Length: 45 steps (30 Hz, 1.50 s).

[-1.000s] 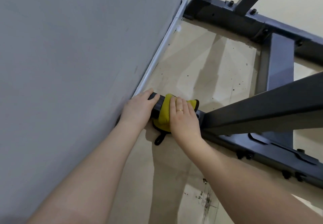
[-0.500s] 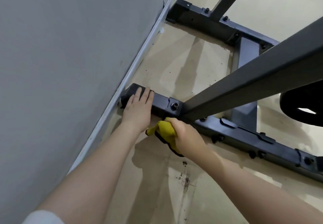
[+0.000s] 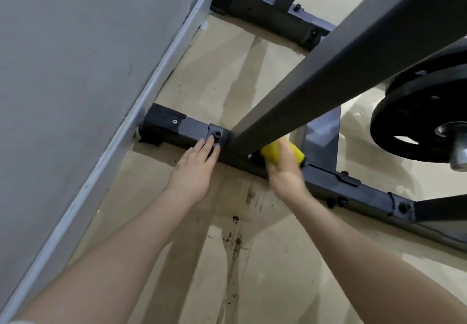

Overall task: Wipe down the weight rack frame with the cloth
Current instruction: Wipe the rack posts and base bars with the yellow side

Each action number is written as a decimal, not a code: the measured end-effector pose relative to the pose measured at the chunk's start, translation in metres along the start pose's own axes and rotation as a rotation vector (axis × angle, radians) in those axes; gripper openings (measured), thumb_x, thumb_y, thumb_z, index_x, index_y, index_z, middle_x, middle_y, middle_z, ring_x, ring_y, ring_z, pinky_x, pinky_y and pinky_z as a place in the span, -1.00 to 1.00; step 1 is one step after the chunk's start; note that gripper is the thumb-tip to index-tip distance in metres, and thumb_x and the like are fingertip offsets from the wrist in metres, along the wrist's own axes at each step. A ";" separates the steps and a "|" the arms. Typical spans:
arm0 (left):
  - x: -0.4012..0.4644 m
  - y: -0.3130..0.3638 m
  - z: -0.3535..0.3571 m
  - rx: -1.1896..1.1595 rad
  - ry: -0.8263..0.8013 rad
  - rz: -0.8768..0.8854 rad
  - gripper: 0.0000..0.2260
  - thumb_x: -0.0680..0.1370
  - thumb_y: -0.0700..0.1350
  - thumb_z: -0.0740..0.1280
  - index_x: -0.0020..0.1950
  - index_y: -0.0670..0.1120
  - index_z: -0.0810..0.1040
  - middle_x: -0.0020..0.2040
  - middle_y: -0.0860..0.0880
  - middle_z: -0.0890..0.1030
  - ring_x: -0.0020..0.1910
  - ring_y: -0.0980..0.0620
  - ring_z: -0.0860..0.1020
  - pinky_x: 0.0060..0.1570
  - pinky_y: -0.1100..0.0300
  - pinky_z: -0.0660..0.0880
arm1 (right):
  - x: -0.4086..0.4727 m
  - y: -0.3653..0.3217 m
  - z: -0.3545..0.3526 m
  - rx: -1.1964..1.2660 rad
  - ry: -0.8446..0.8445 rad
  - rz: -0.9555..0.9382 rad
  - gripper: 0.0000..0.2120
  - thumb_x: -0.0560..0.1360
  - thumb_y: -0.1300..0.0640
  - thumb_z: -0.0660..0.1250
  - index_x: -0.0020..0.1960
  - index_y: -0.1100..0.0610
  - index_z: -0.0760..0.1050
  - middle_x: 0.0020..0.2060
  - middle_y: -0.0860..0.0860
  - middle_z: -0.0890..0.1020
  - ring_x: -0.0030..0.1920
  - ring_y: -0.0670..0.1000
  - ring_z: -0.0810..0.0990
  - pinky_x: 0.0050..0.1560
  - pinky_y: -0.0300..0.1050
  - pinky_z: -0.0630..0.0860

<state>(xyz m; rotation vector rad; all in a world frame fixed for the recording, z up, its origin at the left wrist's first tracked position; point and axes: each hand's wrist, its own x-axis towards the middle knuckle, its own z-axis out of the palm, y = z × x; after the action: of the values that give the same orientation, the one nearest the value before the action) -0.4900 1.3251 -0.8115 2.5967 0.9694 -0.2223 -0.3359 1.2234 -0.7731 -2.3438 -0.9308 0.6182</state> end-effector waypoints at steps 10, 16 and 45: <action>-0.001 0.012 -0.003 0.023 -0.062 -0.075 -0.34 0.54 -0.31 0.11 0.55 -0.08 -0.17 0.55 -0.07 -0.22 0.53 -0.04 -0.18 0.46 0.13 -0.09 | -0.004 0.067 0.003 -0.713 -0.057 -0.294 -0.37 0.54 0.28 0.07 0.55 0.18 -0.10 0.54 0.10 -0.07 0.53 0.15 -0.11 0.46 -0.01 -0.21; -0.005 0.030 -0.002 0.036 -0.073 -0.153 -0.34 0.54 -0.28 0.11 0.54 -0.14 -0.20 0.54 -0.12 -0.25 0.53 -0.07 -0.20 0.47 0.10 -0.12 | -0.009 0.057 -0.008 -0.604 -0.298 -0.352 -0.38 0.58 0.34 0.07 0.54 0.18 -0.14 0.54 0.07 -0.11 0.53 0.11 -0.17 0.46 -0.15 -0.20; -0.008 0.112 0.008 0.152 -0.174 -0.097 -0.37 0.57 -0.30 0.05 0.53 -0.12 -0.24 0.55 -0.07 -0.24 0.53 0.00 -0.15 0.49 0.16 -0.09 | -0.007 0.079 0.001 -0.614 -0.325 -0.524 -0.32 0.59 0.21 0.08 0.53 0.14 -0.31 0.51 0.05 -0.30 0.51 0.10 -0.28 0.46 -0.01 -0.28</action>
<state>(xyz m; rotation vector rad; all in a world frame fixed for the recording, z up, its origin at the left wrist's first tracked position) -0.4223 1.2388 -0.7863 2.6127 1.0531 -0.5576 -0.3032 1.1704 -0.8218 -2.3554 -2.0384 0.5488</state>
